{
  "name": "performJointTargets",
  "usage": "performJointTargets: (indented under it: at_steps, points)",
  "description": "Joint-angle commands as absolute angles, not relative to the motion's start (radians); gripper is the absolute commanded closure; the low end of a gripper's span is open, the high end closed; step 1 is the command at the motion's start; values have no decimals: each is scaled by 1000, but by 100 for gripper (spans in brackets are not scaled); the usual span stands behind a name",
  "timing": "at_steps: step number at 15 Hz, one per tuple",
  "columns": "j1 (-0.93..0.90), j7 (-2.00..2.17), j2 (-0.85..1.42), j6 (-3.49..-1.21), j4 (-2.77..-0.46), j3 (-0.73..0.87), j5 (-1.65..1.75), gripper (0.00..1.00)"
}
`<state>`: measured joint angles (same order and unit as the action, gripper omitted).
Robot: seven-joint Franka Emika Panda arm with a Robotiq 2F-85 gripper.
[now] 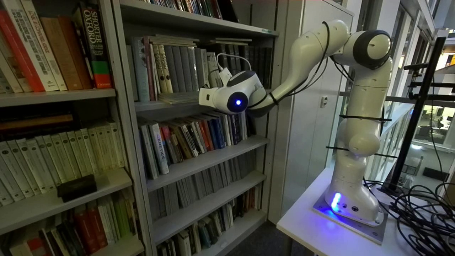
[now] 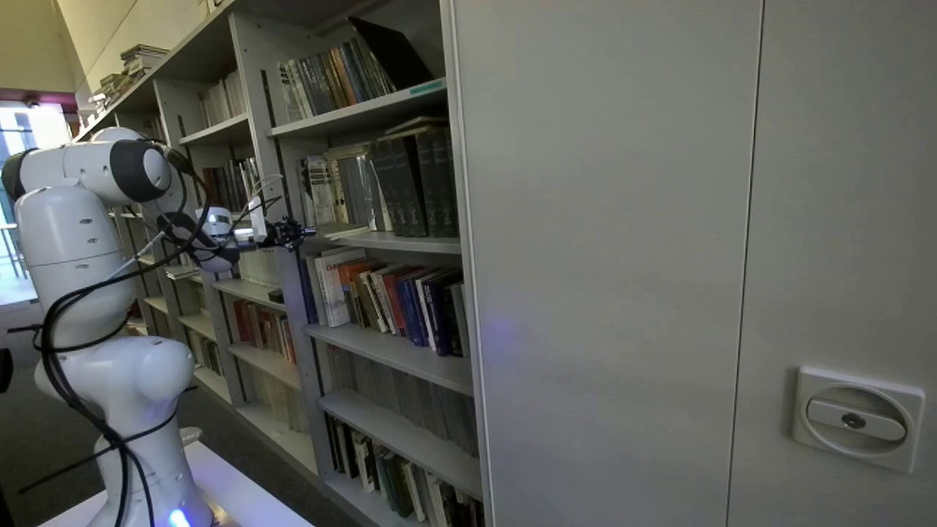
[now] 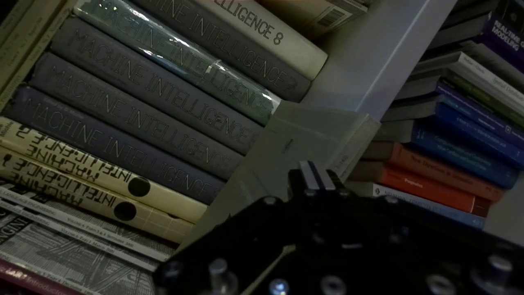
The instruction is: Remove a book from the top of the upright books and put it on top of the books stacked on the book shelf
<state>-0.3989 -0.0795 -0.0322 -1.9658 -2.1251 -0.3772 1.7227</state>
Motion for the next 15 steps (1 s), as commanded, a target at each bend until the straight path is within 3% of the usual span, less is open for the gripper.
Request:
performJointTargets:
  at_steps: [1,15]
  points:
    - [-387,-70,-18,-1975,-2101,-374,1756,100]
    - [-376,-80,-21,-1992,-2109,-367,1768,100]
